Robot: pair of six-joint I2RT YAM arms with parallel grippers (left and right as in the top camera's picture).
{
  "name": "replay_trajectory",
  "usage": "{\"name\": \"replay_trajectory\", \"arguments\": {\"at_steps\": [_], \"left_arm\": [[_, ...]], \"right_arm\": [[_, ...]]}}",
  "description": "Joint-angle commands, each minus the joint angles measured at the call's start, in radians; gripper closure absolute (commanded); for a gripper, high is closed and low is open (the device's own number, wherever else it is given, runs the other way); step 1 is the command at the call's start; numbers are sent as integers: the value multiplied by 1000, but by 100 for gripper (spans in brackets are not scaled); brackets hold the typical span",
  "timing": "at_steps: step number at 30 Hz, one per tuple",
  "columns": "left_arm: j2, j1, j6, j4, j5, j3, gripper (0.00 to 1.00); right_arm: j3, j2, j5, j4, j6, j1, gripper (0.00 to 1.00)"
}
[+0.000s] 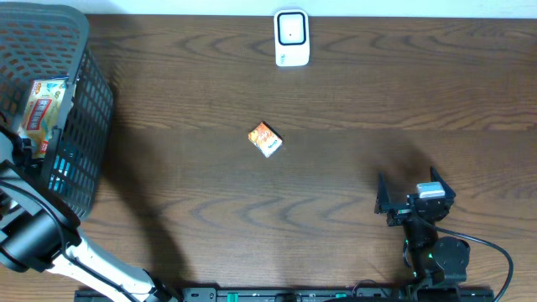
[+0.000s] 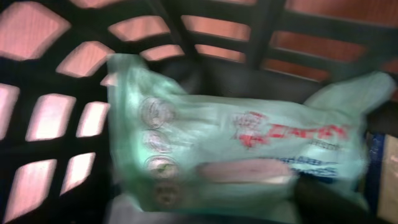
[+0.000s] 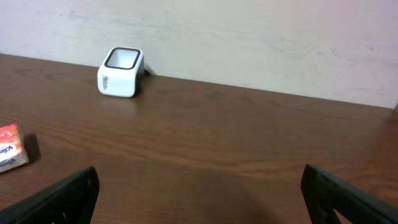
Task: Scan the item barcode
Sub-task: 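Reach the left gripper into the basket and grasp the green wipes pack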
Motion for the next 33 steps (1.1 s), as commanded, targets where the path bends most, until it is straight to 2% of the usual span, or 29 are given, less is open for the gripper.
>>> {"name": "replay_trajectory", "arguments": {"at_steps": [1, 2, 3, 4, 5, 8, 16, 17, 18, 21, 25, 26, 33], "left_arm": [[71, 1, 18, 15, 56, -49, 47], [76, 1, 18, 22, 59, -58, 66], [79, 1, 18, 27, 58, -66, 78], [80, 1, 19, 29, 58, -70, 82], [80, 1, 20, 27, 58, -71, 92], [78, 1, 65, 32, 58, -71, 92], [58, -6, 68, 37, 55, -71, 93], [48, -9, 68, 36, 55, -71, 90], [35, -11, 67, 36, 54, -71, 75], [-22, -13, 66, 36, 13, -71, 66], [-111, -13, 219, 85, -59, -71, 23], [-132, -13, 258, 99, -58, -71, 2], [-207, -3, 278, 110, -55, -71, 2]], "right_arm": [[-1, -4, 1, -4, 12, 2, 1], [-1, -4, 1, -4, 12, 2, 1], [-1, -4, 1, -4, 12, 2, 1], [-1, -4, 1, -4, 12, 2, 1], [-1, -4, 1, -4, 12, 2, 1], [-1, -4, 1, -4, 12, 2, 1], [-1, -4, 1, -4, 12, 2, 1], [-1, -4, 1, -4, 12, 2, 1], [-1, -4, 1, -4, 12, 2, 1], [-1, -4, 1, -4, 12, 2, 1], [-1, -4, 1, -4, 12, 2, 1], [-1, -4, 1, -4, 12, 2, 1], [-1, -4, 1, -4, 12, 2, 1]]}}
